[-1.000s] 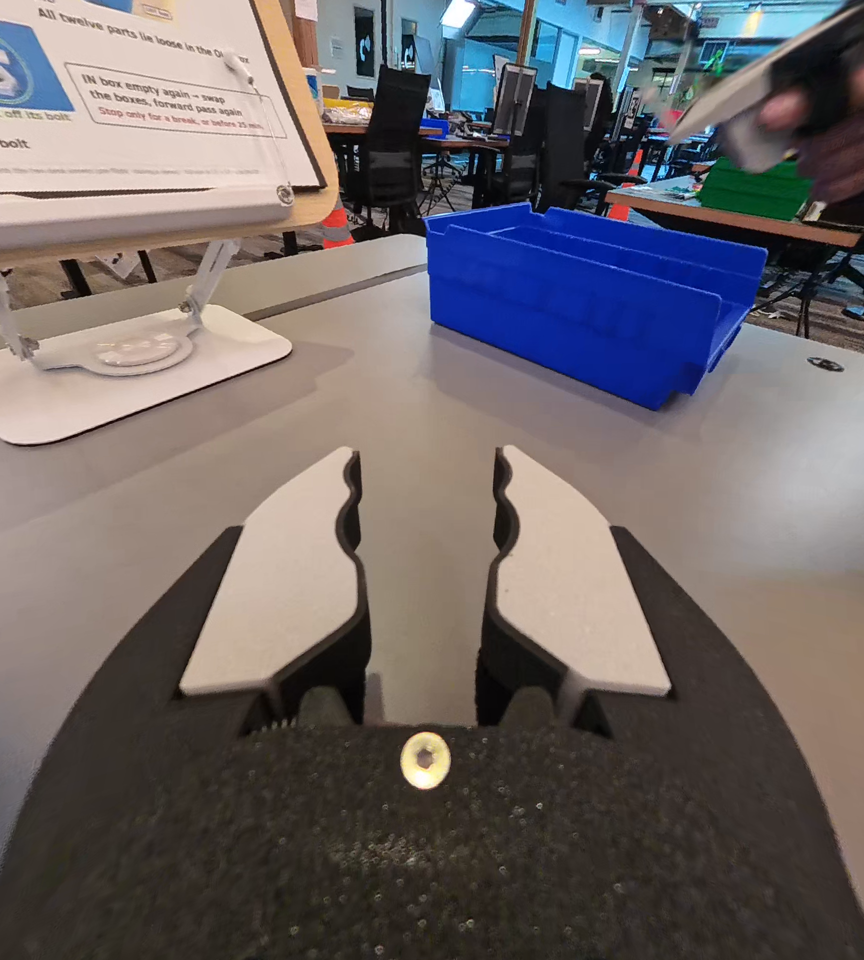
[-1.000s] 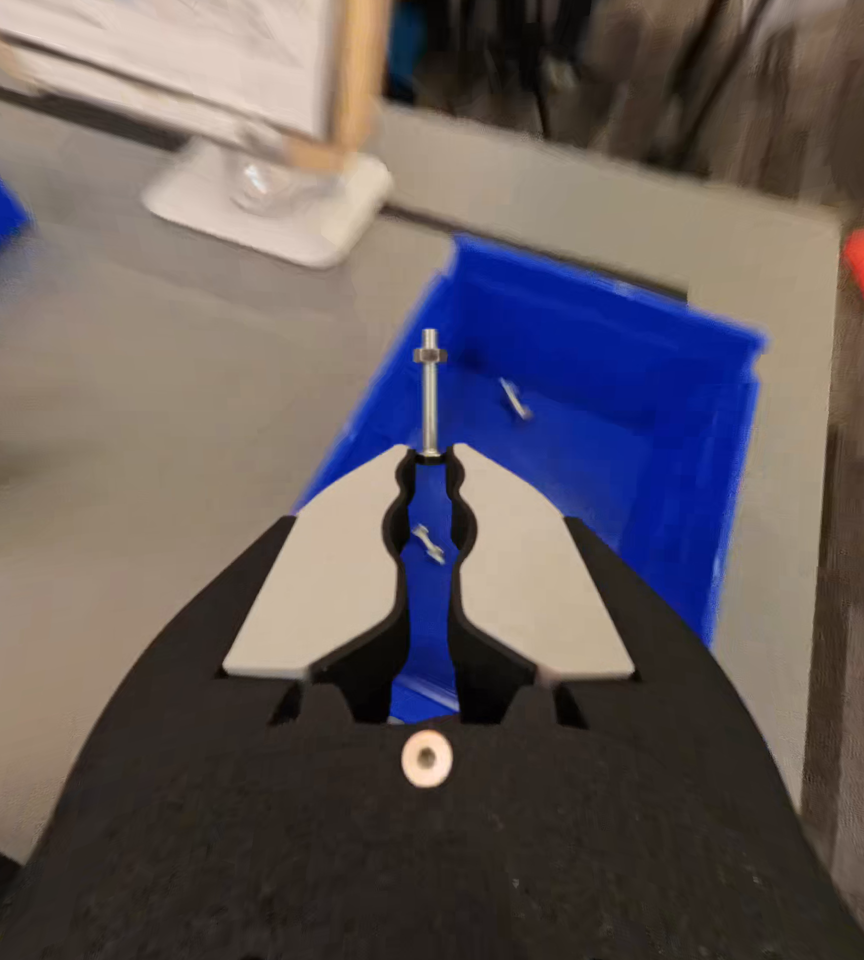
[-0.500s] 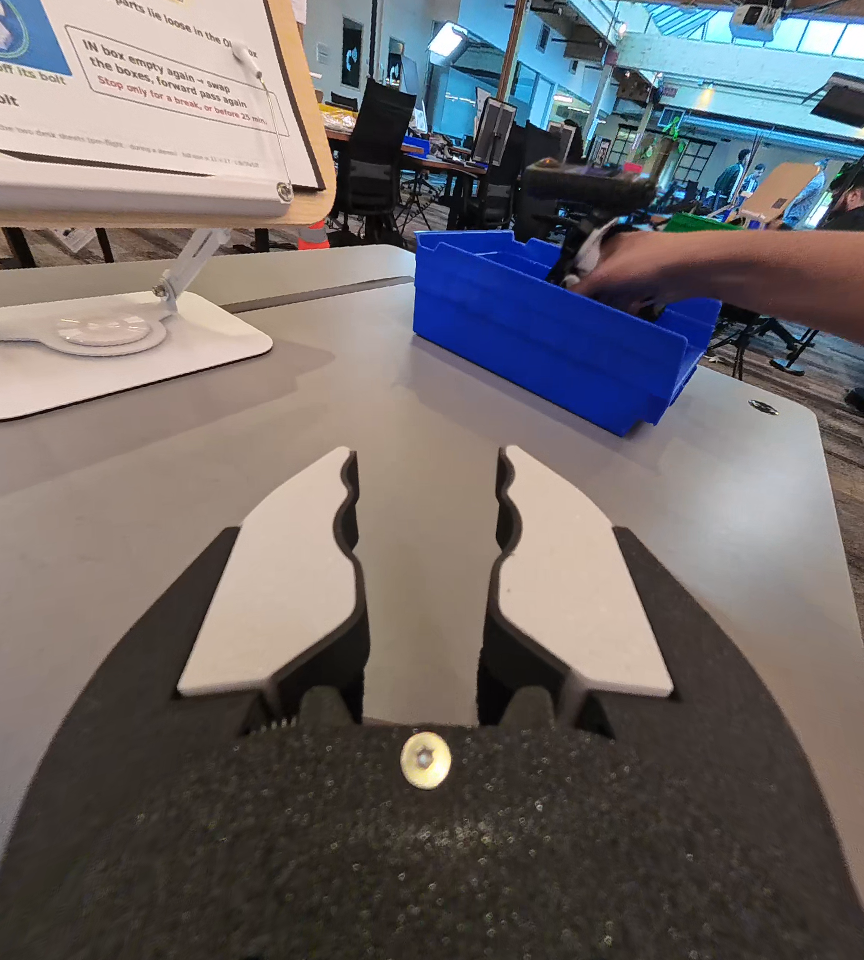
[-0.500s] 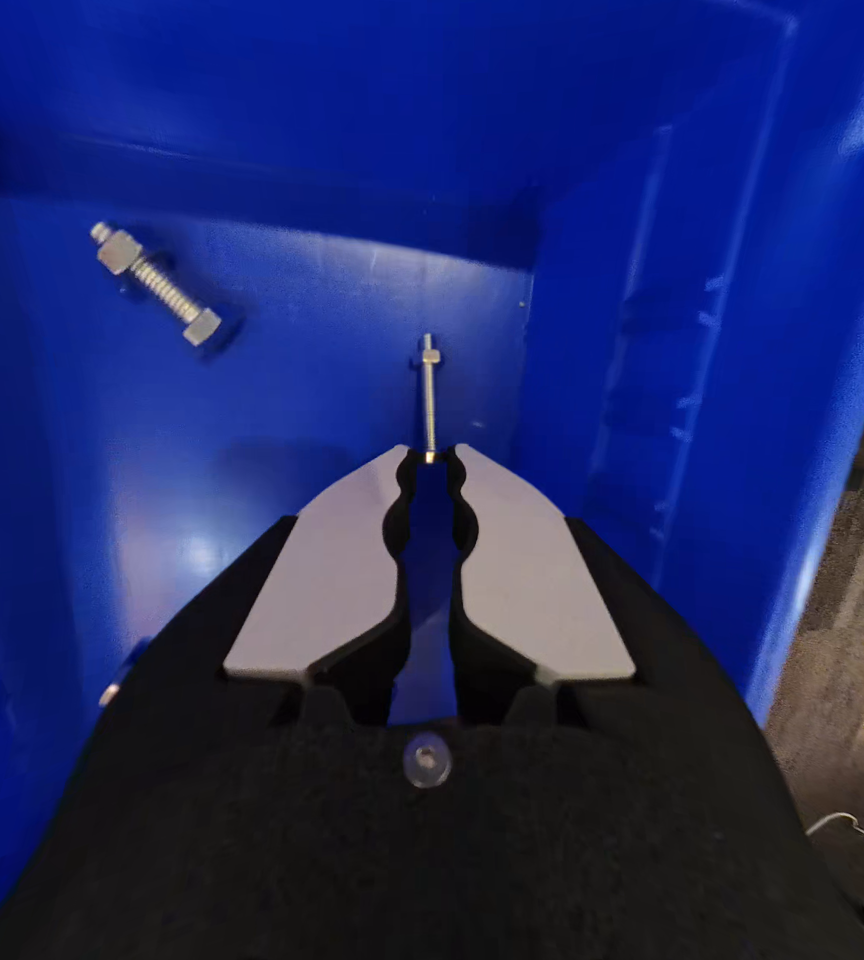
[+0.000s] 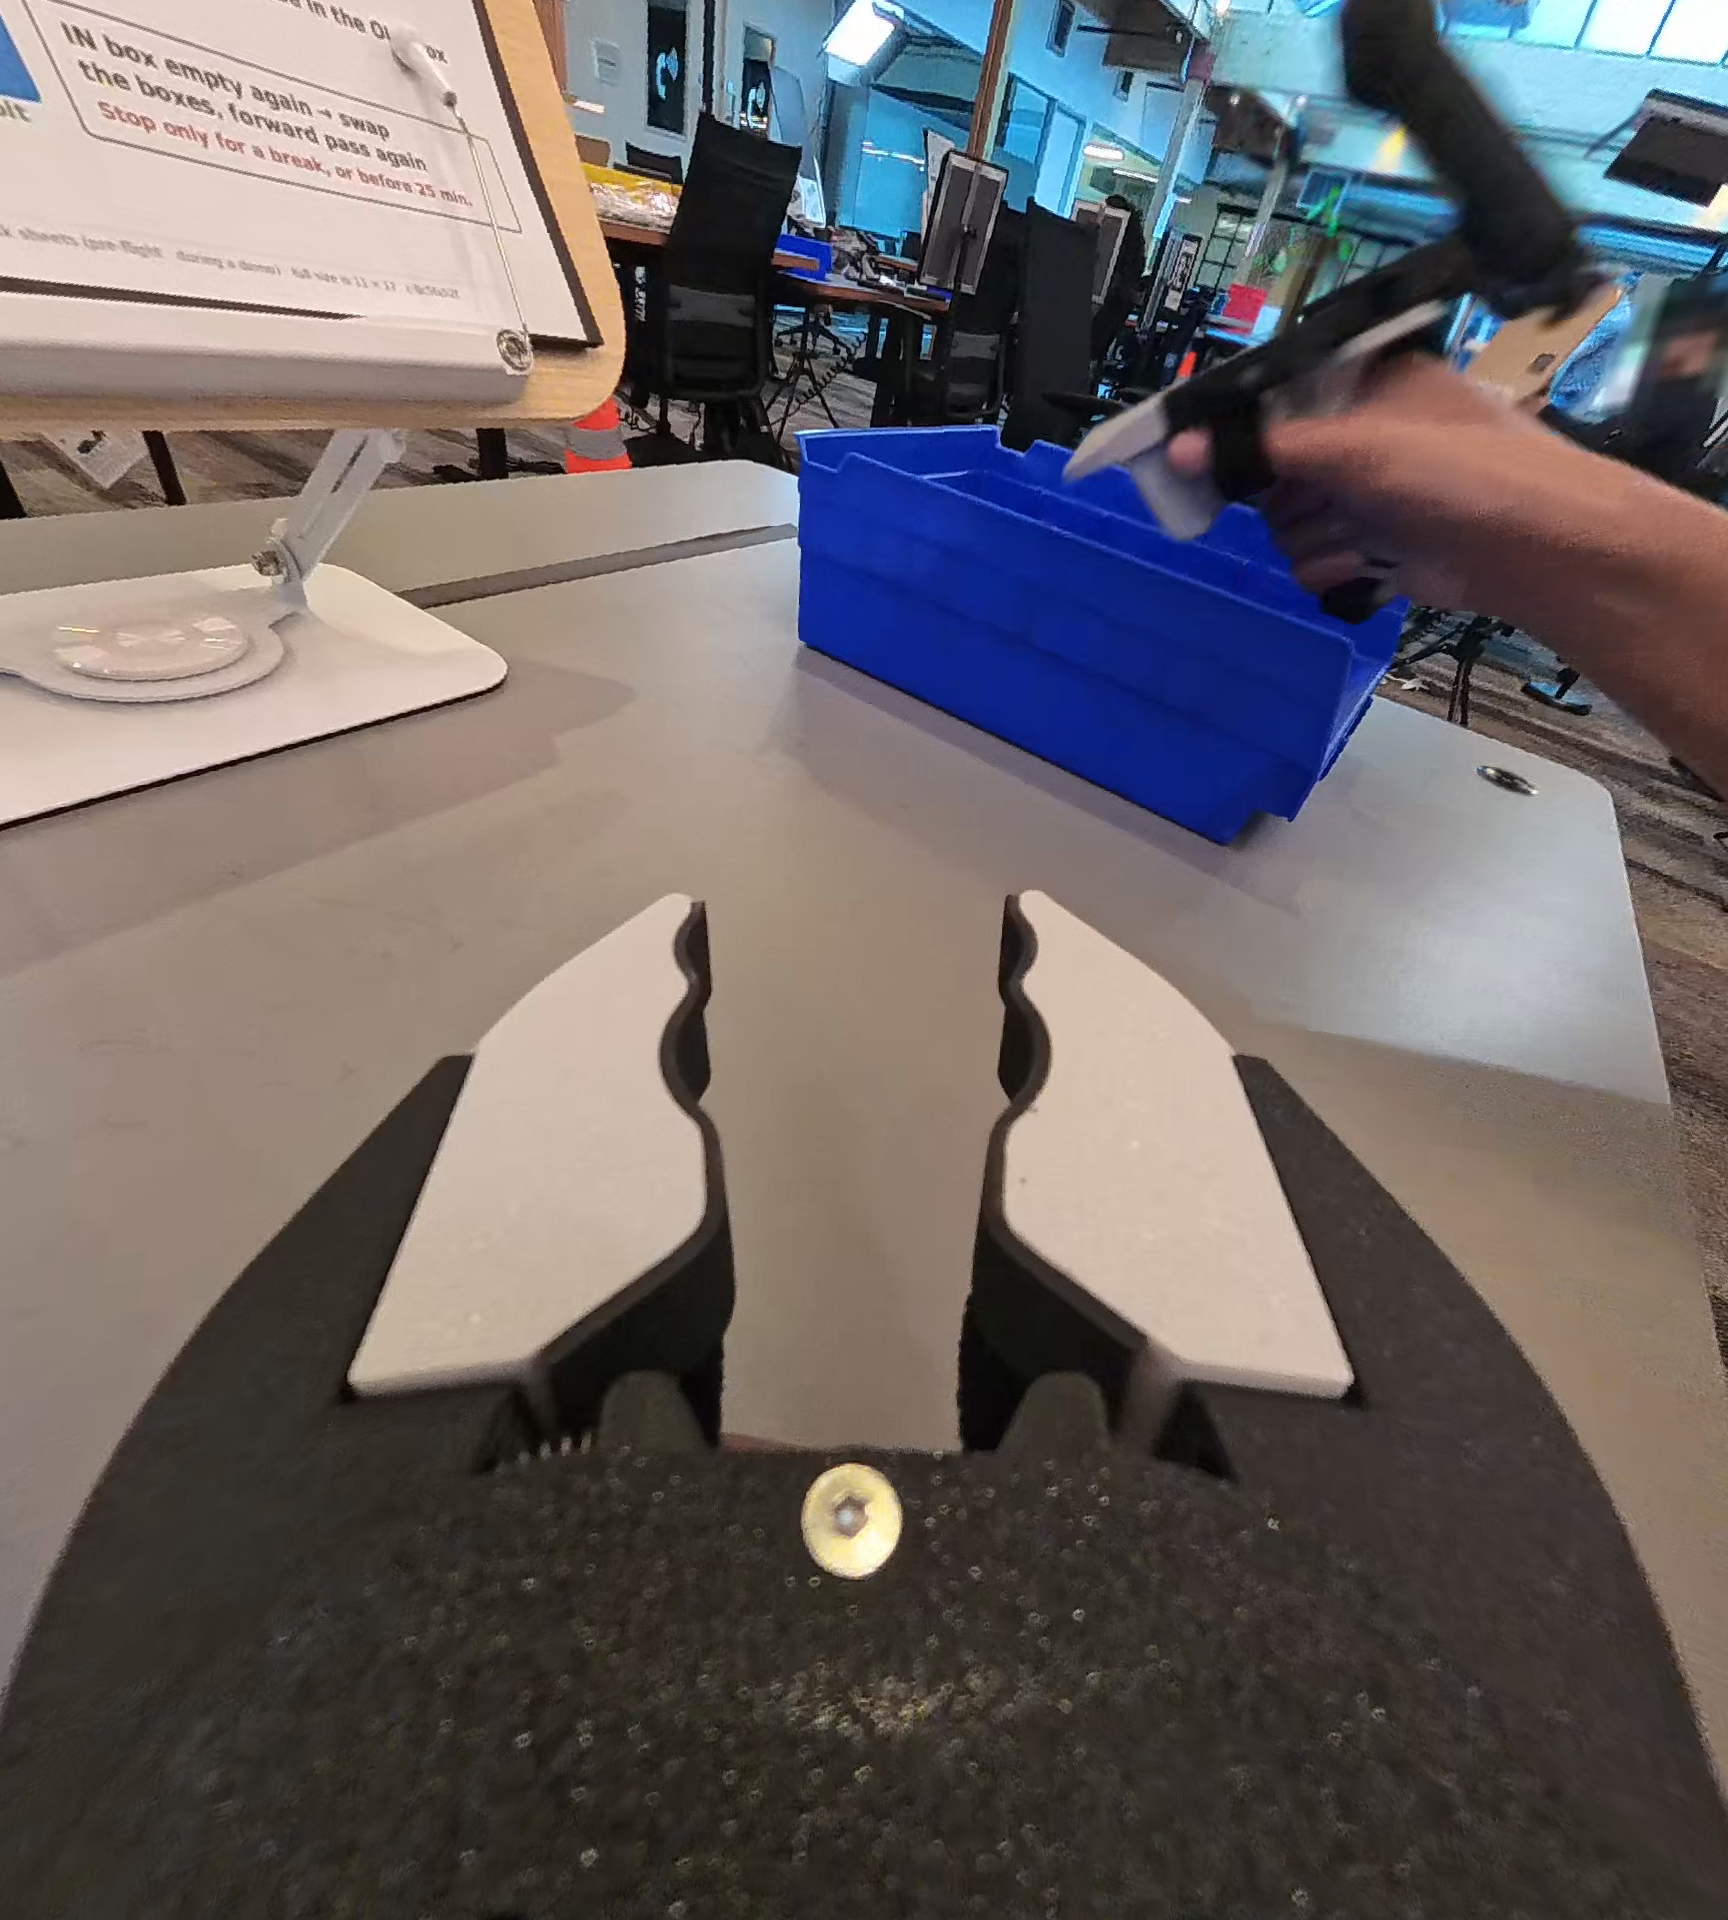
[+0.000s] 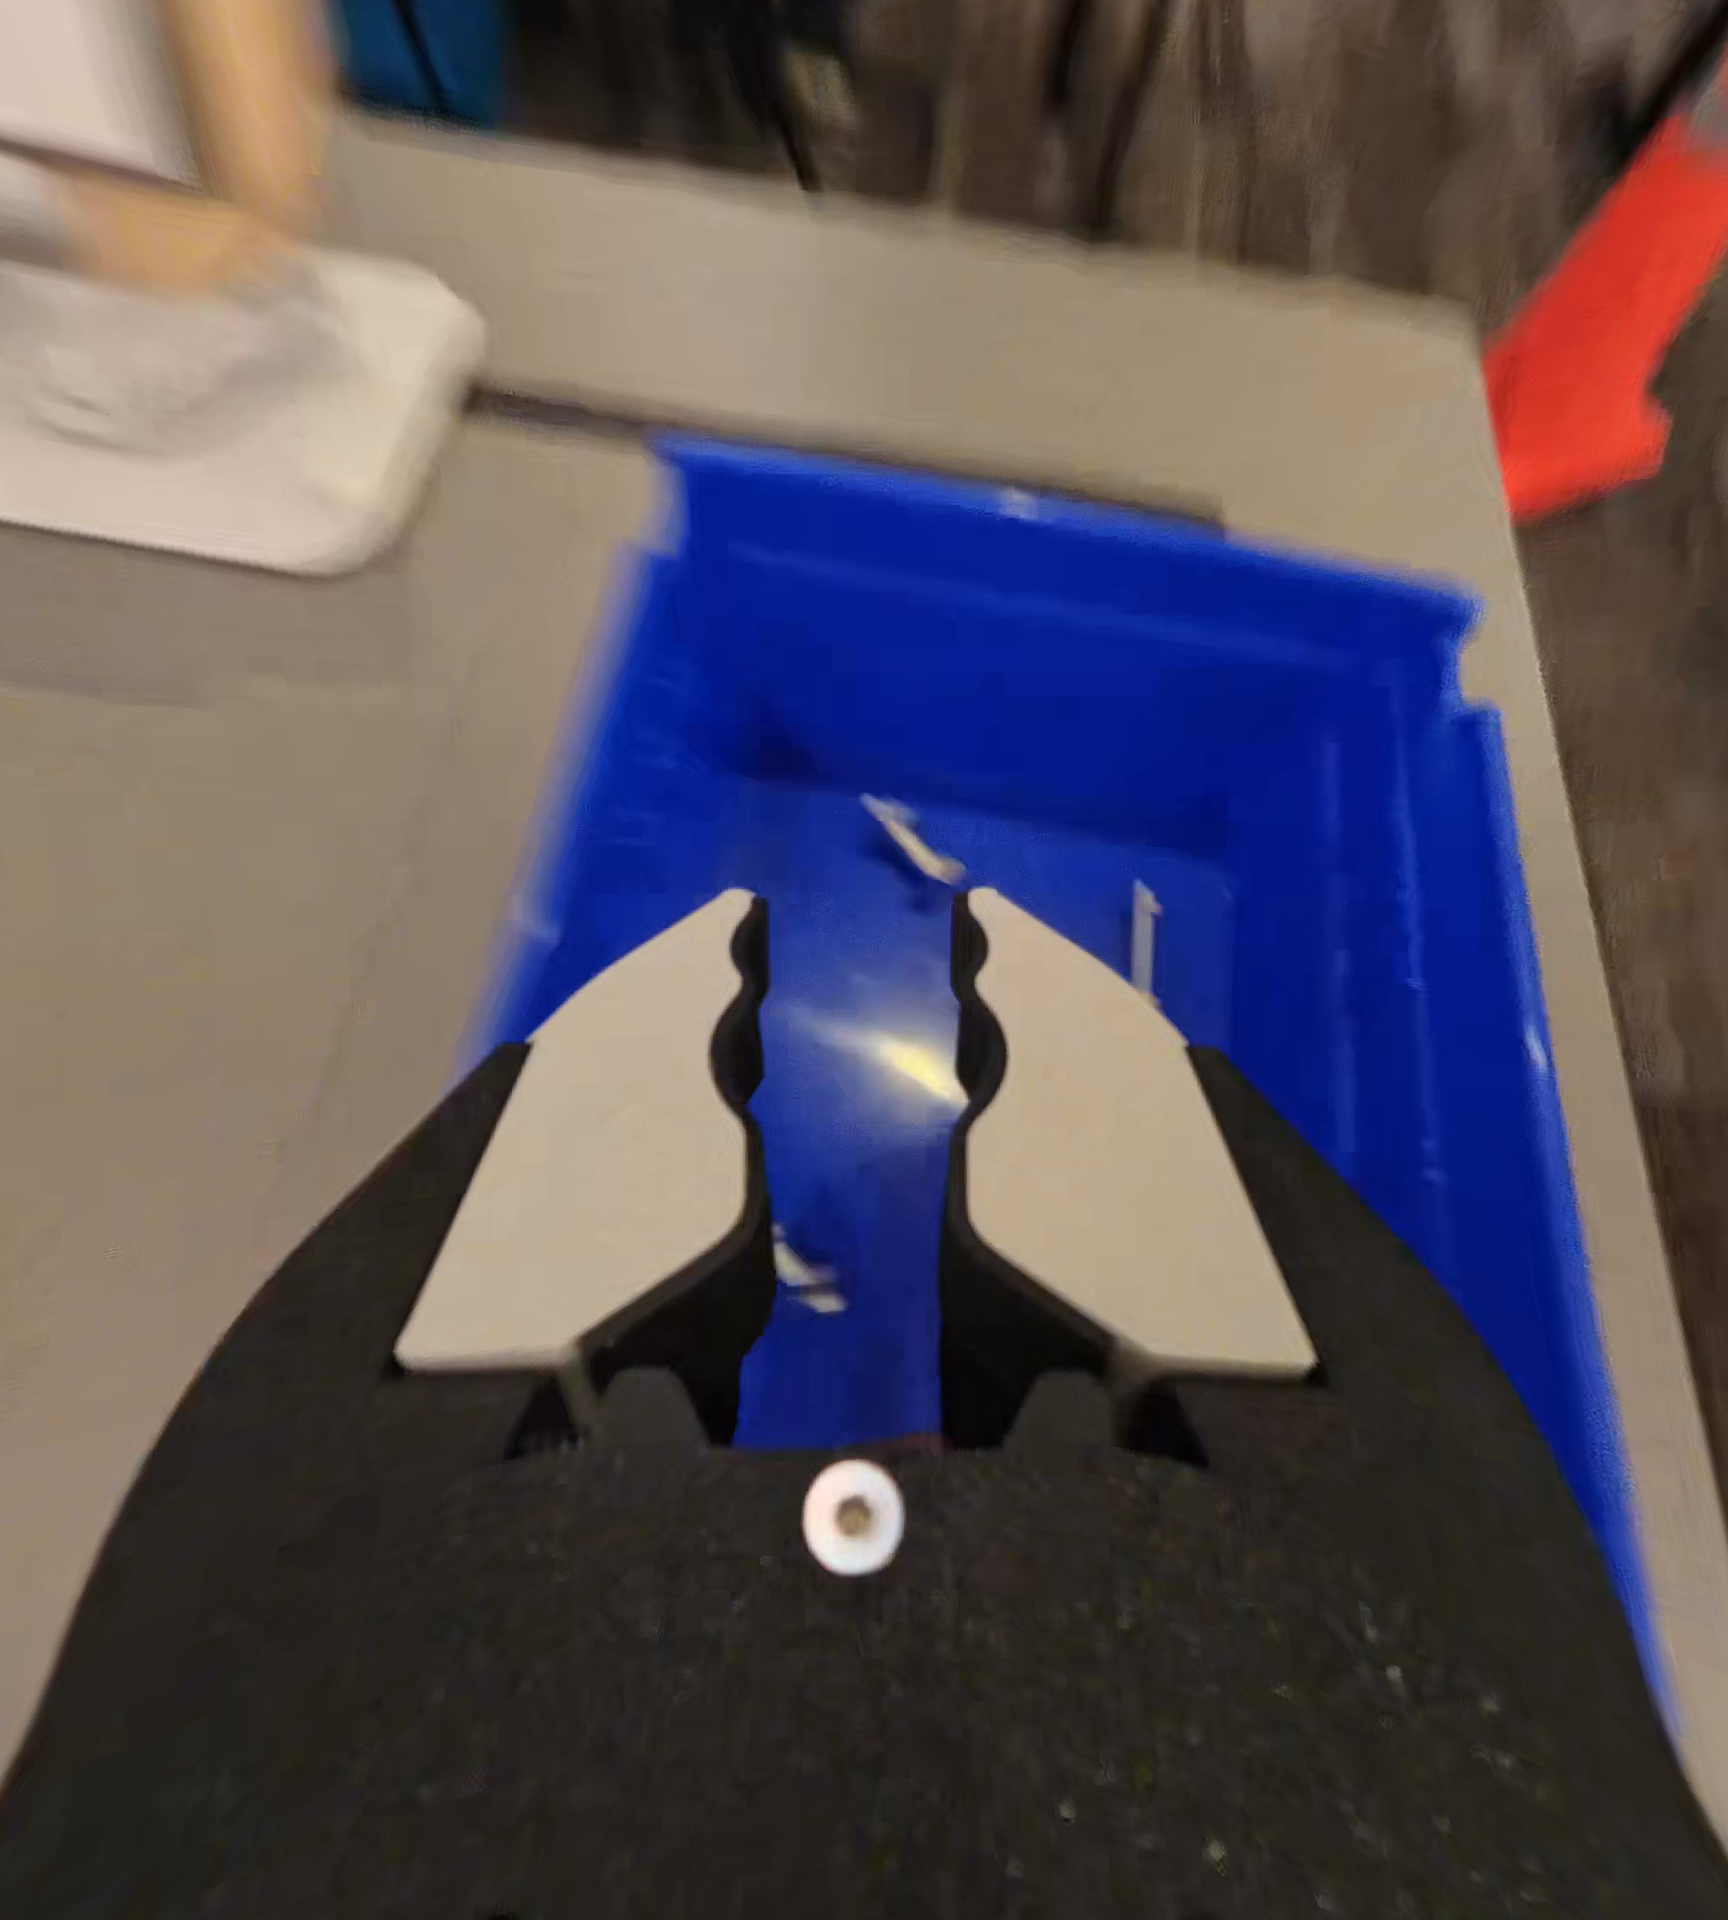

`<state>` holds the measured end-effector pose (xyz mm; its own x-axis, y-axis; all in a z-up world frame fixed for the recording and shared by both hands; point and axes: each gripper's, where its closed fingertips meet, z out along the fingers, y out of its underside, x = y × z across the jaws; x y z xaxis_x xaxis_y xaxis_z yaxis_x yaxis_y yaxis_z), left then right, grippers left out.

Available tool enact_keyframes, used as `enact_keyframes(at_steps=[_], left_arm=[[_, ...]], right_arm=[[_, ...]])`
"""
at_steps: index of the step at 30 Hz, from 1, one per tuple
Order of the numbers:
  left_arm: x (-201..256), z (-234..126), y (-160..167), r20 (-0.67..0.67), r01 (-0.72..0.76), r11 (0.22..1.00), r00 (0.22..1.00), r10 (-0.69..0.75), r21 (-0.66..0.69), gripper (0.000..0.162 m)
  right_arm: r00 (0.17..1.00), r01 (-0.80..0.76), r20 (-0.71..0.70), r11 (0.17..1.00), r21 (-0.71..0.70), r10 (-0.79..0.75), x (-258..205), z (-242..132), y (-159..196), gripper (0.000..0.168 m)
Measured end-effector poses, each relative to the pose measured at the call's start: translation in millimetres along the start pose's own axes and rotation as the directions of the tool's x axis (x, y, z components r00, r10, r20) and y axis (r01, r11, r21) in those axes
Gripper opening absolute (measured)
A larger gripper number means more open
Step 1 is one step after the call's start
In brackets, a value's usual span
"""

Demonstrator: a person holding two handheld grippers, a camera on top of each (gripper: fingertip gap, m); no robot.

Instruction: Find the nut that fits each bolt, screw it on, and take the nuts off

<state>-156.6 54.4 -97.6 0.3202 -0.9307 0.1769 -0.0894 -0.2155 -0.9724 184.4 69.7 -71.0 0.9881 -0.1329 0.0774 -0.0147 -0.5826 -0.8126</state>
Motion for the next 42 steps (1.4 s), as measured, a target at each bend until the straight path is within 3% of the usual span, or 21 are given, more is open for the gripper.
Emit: enact_keyframes(at_steps=[2,4,6,9,18,24,29,31,33,34,36,42], left_arm=[[0.9,0.5,0.9,-0.004,-0.004,1.000,1.000,0.004,-0.005,0.054],[0.6,0.4,0.8,0.000,-0.005,1.000,1.000,0.005,-0.003,0.054],[1.4,0.7,1.3,-0.006,-0.006,1.000,1.000,0.006,-0.007,0.054],[0.6,0.8,1.1,-0.004,-0.001,1.000,1.000,0.001,-0.006,0.054],[9.0,0.9,0.5,-0.044,0.020,0.999,0.999,-0.022,-0.034,0.054],[36.7,-27.8,-64.2,-0.196,0.031,0.998,0.980,-0.043,-0.062,0.060],[-41.5,-87.4,-103.6,0.047,-0.107,0.968,0.992,0.121,-0.226,0.057],[-92.8,-108.7,-97.6,0.129,-0.130,0.916,0.973,0.191,-0.379,0.054],[-162.7,-128.9,-83.0,0.241,-0.202,0.792,0.884,0.401,-0.577,0.049],[-190.1,-134.8,-74.0,0.230,-0.245,0.713,0.835,0.499,-0.657,0.049],[-226.6,-135.1,-48.9,0.142,-0.292,0.589,0.802,0.580,-0.753,0.042],[-274.3,-112.4,15.1,-0.142,-0.402,0.331,0.791,0.595,-0.854,0.039]], right_arm=[[0.993,0.047,0.092,0.971,0.235,-0.071,-64.6,-47.8,-16.7,0.031],[0.954,0.010,0.271,0.919,0.394,-0.126,-138.8,-84.4,-15.0,0.024],[0.879,-0.034,0.438,0.892,0.451,-0.188,-202.2,-101.7,-0.4,0.024],[0.801,-0.033,0.542,0.885,0.465,-0.255,-254.7,-93.9,22.7,0.026],[0.820,-0.124,0.519,0.812,0.571,-0.240,-249.6,-73.0,33.0,0.023],[0.807,-0.113,0.536,0.826,0.552,-0.247,-255.5,-71.1,38.4,0.022],[0.795,-0.119,0.556,0.837,0.534,-0.242,-257.4,-69.4,40.7,0.022],[0.792,-0.115,0.558,0.839,0.533,-0.246,-258.6,-69.0,41.2,0.022],[0.790,-0.106,0.557,0.838,0.535,-0.256,-260.1,-69.1,41.6,0.022],[0.788,-0.101,0.558,0.838,0.536,-0.262,-261.2,-69.2,42.1,0.022],[0.784,-0.096,0.560,0.839,0.535,-0.267,-262.3,-69.3,42.5,0.021],[0.776,-0.123,0.582,0.846,0.519,-0.245,-260.2,-68.2,41.9,0.020]])
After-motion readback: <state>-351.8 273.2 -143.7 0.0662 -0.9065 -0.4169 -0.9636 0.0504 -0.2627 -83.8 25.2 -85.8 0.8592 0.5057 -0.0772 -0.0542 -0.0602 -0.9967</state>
